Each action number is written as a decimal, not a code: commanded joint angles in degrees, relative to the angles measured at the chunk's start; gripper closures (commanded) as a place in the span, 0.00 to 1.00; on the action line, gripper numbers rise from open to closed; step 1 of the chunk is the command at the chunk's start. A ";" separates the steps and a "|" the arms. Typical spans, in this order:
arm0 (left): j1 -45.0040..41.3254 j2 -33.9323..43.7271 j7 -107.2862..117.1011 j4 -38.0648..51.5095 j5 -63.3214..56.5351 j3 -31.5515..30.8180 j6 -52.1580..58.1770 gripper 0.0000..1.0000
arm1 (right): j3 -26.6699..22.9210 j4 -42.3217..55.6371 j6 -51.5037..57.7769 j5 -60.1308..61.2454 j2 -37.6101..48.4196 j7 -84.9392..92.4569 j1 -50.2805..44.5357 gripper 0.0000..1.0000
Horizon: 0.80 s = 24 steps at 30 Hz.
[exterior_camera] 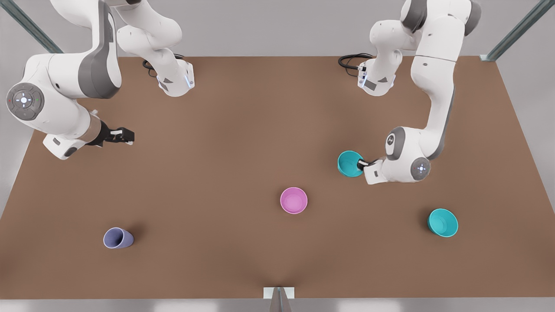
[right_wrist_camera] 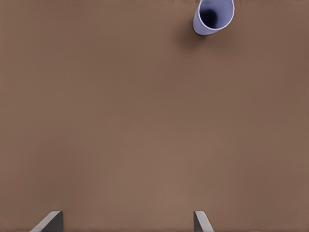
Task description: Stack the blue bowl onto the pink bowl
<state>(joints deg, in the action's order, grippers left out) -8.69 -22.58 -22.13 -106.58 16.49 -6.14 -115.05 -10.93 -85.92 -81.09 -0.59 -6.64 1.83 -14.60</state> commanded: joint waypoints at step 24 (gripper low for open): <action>-12.58 -30.33 59.31 44.53 -2.60 -2.38 8.35 0.79 | -0.14 0.14 0.23 0.07 -0.83 1.43 0.10 0.00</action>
<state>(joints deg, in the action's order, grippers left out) -21.27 -52.89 20.92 -62.10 13.62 -8.39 -106.54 -11.03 -85.81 -81.03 -0.57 -7.44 2.91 -14.47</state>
